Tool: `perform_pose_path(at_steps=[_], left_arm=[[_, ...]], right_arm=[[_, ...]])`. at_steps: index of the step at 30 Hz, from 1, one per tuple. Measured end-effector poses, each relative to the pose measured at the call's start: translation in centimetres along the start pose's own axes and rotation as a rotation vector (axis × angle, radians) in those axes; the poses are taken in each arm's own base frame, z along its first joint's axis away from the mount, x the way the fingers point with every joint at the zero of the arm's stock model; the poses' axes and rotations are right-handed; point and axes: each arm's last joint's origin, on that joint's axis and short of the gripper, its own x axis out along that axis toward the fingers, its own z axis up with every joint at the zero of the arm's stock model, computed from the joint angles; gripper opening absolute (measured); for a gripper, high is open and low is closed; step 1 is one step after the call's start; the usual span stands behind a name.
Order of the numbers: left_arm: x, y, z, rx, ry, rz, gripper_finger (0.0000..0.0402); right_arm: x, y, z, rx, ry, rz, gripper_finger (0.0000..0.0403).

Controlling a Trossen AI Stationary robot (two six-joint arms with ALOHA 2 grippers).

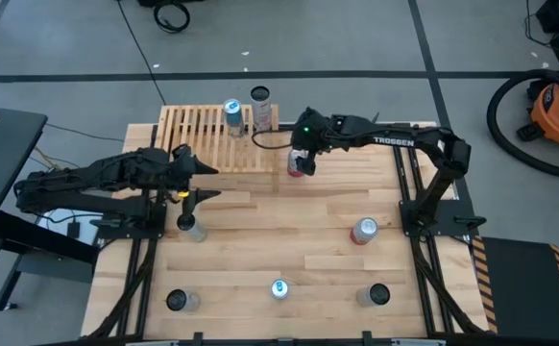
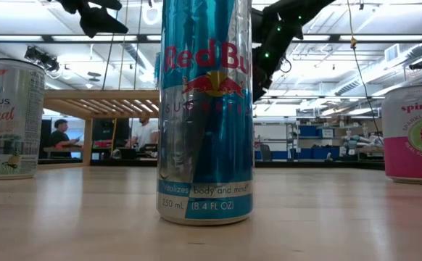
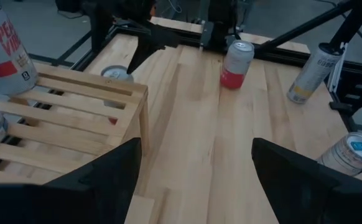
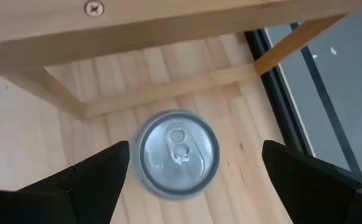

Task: Place canned beverage on shelf
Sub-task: Put the top pink white soda can on the shelf

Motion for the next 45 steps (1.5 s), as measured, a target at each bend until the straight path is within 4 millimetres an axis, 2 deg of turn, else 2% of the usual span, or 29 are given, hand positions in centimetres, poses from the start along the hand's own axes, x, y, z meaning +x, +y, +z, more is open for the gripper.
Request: perform_pose_path(at_steps=[19, 25, 40, 45], left_arm=[[1.5, 0.1, -0.4, -0.007, 0.077, 0.024, 0.0314], [1.7, 0.1, -0.4, -0.006, 0.083, 0.025, 0.0314], [1.7, 0.0, -0.2, 0.025, 0.057, 0.021, 0.0314], [1.7, 0.0, -0.2, 0.026, 0.055, 0.021, 0.0314]], right_arm=[[2.1, 0.5, -1.6, 0.071, -0.044, 0.005, 0.0377], [2.4, 0.5, -1.7, 0.084, -0.068, 0.002, 0.0377], [4.1, 1.0, -3.5, 0.116, -0.113, -0.002, 0.0378], [4.2, 1.1, -3.5, 0.117, -0.132, -0.009, 0.0371]])
